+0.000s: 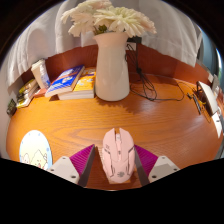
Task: Arrange mouse
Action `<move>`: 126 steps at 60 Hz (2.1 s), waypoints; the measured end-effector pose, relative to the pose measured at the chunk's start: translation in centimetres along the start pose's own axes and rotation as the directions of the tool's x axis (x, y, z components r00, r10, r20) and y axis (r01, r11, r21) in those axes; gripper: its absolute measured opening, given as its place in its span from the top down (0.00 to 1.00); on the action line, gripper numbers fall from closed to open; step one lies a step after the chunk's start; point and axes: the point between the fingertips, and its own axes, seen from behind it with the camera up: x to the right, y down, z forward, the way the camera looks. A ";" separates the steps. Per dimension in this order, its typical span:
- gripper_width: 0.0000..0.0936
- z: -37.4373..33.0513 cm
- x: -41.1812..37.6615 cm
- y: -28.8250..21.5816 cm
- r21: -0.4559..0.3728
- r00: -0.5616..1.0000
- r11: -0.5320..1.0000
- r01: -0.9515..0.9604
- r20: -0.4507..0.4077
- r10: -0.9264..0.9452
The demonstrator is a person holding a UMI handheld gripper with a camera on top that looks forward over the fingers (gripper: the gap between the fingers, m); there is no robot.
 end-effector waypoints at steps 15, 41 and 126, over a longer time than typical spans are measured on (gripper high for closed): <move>0.48 0.5 -0.1 -0.4 0.005 1.000 1.000 0.008 0.001 -0.008; 0.59 -7.7 -0.9 -9.5 0.119 0.992 0.991 -0.069 -0.096 0.081; 0.08 -9.9 -25.6 3.6 0.014 1.000 1.000 -0.002 0.010 0.002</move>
